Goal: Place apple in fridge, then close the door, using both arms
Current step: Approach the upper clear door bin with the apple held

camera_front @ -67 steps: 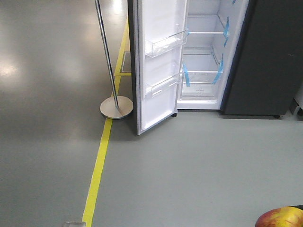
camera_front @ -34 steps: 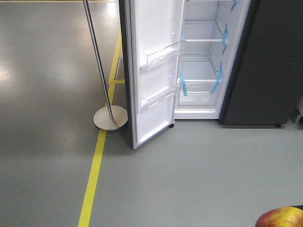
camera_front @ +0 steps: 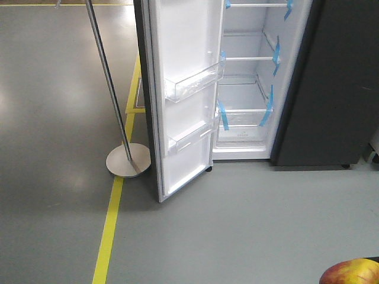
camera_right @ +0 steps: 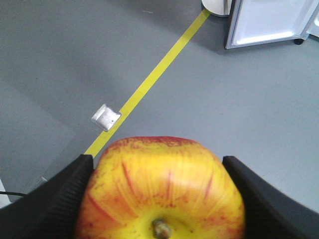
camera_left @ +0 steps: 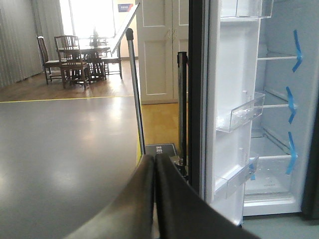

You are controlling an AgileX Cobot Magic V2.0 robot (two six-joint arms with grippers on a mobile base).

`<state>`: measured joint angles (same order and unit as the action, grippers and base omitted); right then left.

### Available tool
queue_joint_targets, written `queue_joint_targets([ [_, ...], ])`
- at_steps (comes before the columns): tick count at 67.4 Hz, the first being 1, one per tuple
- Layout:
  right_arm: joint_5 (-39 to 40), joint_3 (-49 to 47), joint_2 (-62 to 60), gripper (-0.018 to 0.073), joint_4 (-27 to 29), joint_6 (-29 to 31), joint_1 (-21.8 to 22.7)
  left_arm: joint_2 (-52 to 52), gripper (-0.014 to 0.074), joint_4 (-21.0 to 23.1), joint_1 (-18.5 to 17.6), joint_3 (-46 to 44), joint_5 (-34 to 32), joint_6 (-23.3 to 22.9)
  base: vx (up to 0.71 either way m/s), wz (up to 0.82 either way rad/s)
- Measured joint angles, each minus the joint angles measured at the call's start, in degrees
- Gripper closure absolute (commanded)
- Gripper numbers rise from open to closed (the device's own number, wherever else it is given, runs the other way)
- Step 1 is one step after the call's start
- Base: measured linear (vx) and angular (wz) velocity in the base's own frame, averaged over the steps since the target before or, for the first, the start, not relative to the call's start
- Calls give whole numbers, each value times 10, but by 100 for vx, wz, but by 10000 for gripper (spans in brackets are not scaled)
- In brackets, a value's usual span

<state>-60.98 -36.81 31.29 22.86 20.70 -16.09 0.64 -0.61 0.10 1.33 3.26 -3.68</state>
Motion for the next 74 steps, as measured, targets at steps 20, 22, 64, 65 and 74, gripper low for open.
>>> queue_joint_targets([
  [20, 0, 0, 0, 410, 0, 0, 0, 0, 603, 0, 0, 0, 0, 0, 20, -3],
  [22, 0, 0, 0, 410, 0, 0, 0, 0, 603, 0, 0, 0, 0, 0, 21, -1],
  [64, -1, 0, 0, 410, 0, 0, 0, 0, 603, 0, 0, 0, 0, 0, 20, 4],
  [65, -1, 0, 0, 410, 0, 0, 0, 0, 603, 0, 0, 0, 0, 0, 18, 3],
  [74, -1, 0, 0, 410, 0, 0, 0, 0, 603, 0, 0, 0, 0, 0, 18, 3],
])
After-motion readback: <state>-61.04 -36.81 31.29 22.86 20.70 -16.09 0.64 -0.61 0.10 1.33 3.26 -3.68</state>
